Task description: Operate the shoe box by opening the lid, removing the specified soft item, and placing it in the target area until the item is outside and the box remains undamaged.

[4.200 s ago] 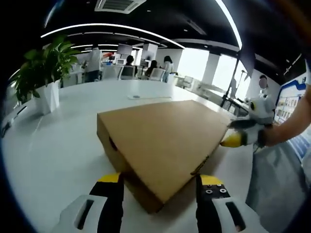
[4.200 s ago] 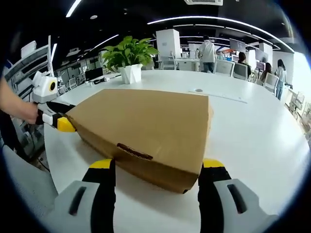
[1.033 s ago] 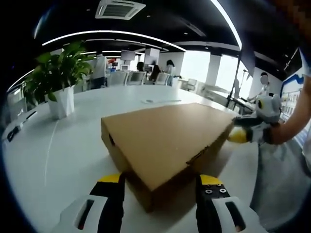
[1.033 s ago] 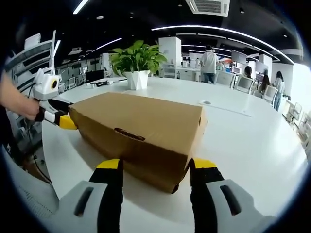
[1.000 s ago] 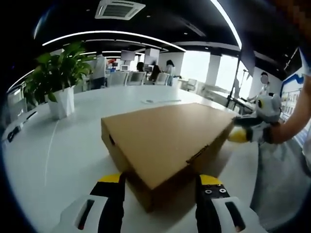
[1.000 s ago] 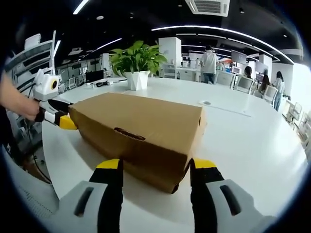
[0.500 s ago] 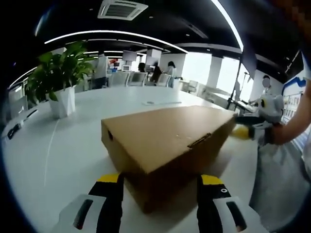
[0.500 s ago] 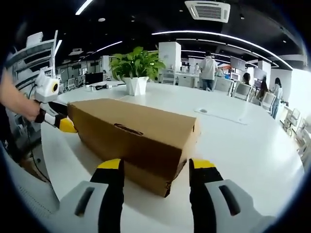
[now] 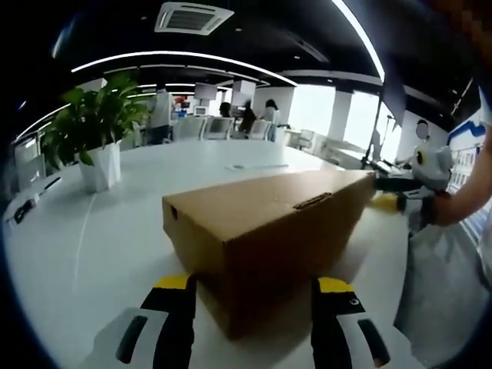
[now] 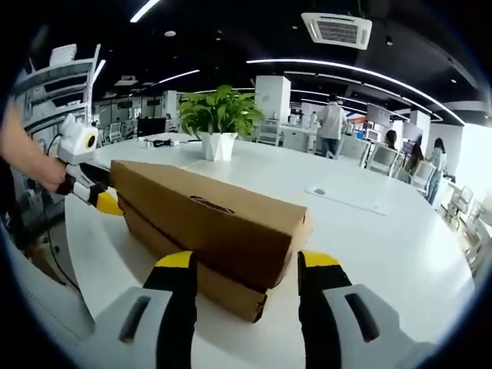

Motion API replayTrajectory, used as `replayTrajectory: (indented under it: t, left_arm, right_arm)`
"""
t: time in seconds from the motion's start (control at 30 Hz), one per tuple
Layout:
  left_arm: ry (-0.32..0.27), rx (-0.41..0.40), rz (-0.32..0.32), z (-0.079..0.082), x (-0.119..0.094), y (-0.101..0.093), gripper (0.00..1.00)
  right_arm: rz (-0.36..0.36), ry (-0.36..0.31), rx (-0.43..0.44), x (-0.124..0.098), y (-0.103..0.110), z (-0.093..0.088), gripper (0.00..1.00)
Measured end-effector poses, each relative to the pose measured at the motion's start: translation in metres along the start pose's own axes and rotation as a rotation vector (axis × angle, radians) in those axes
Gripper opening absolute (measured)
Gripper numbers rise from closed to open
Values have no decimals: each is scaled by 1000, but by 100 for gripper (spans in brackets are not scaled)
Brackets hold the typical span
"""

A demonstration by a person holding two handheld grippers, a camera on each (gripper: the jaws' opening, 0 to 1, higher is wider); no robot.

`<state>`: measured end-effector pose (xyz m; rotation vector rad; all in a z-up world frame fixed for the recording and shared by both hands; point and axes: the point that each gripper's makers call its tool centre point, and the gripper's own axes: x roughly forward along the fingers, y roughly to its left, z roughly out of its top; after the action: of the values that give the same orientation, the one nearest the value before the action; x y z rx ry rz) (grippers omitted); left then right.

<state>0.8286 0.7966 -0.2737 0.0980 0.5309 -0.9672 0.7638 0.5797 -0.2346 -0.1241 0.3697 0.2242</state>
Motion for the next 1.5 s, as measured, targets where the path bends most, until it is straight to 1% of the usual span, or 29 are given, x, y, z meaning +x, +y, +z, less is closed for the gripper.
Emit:
replayTrajectory:
  t: [0.1, 0.17, 0.27, 0.4, 0.6, 0.67, 0.77, 0.87, 0.9, 0.93, 0.97, 1.03, 1.1, 1.33, 1.43, 1.5]
  left_arm:
    - [-2, 3, 2, 2, 0, -1, 61]
    - [-5, 1, 2, 1, 0, 1, 61]
    - [-5, 3, 3, 2, -1, -1, 61]
    - [-5, 2, 4, 2, 0, 0, 61]
    - [-6, 11, 5, 6, -2, -3, 61]
    - [-6, 14, 5, 7, -2, -4, 61]
    - [-4, 18, 5, 8, -3, -6, 61]
    - [-2, 22, 4, 7, -4, -5, 61]
    - [-1, 23, 4, 7, -4, -4, 61]
    - [-1, 23, 4, 7, -4, -3, 61]
    - [-1, 24, 4, 7, -5, -3, 61]
    - [2, 27, 4, 6, -5, -3, 60]
    - [3, 28, 4, 6, -5, -3, 60]
    - [15, 35, 5, 5, -8, -7, 60]
    - [17, 35, 9, 5, -9, -5, 60]
    - [16, 33, 10, 5, -10, -3, 60]
  right_arm:
    - [-5, -5, -5, 0, -3, 2, 47]
    - [-16, -17, -8, -1, -8, 8, 47]
    - [-29, -38, -7, -2, -15, 18, 46]
    - [-40, -61, -33, -2, -21, 29, 44]
    - [-60, -117, -112, -1, -22, 46, 32]
    - [-70, -131, -138, -1, -21, 51, 30]
    - [-90, -144, -142, 0, -25, 56, 30]
    - [-119, -153, -160, 1, -29, 61, 27]
    - [-143, -152, -191, 1, -33, 64, 25]
    - [-152, -151, -203, 1, -34, 65, 23]
    - [-158, -155, -198, 2, -35, 67, 22]
    - [-177, -147, -217, 5, -38, 69, 20]
    - [-189, -155, -220, 6, -40, 72, 19]
    - [-223, -172, -210, 12, -48, 80, 16]
    - [-241, -169, -219, 13, -53, 81, 12]
    - [-247, -171, -204, 14, -57, 83, 10]
